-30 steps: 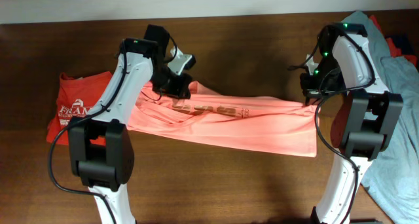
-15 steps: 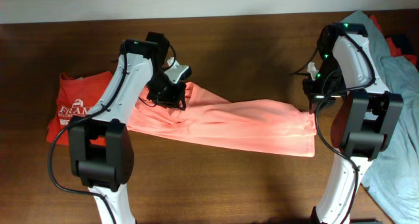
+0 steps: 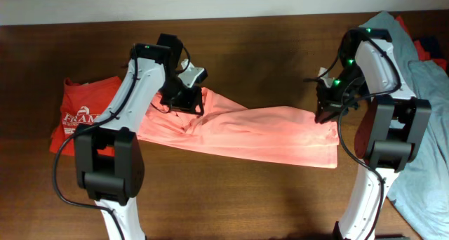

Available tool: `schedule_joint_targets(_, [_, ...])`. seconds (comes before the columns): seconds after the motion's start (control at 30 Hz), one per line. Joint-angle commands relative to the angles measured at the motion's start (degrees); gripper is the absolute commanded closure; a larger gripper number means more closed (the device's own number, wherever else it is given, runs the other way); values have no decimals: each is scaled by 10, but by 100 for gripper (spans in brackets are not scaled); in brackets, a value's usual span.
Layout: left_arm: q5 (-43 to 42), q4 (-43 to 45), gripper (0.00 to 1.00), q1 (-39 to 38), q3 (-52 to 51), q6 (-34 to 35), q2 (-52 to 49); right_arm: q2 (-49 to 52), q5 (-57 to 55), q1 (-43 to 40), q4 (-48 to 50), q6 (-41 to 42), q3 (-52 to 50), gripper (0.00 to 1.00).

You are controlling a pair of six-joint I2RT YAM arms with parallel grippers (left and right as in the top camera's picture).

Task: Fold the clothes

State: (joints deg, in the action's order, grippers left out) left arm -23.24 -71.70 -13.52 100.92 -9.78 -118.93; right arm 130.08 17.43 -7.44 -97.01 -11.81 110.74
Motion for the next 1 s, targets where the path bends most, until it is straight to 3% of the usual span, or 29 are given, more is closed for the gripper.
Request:
schedule_joint_targets(0.0, [-5, 16, 66, -17, -4, 1, 2, -23, 59, 4, 14, -43, -10, 77])
schedule_joint_targets(0.33, [8, 18, 65, -38, -30, 0, 2, -22, -24, 4, 91, 30, -21, 55])
schedule_joint_targets(0.73, [8, 42, 64, -38, -90, 0, 1, -21, -14, 4, 171, 31, -110, 54])
schedule_joint_targets(0.8, [8, 45, 64, -38, -90, 0, 1, -21, -12, 4, 176, 31, -118, 59])
schedule_joint_targets(0.97, [7, 50, 64, -38, -90, 1, 1, -21, 34, 4, 185, 11, -122, 84])
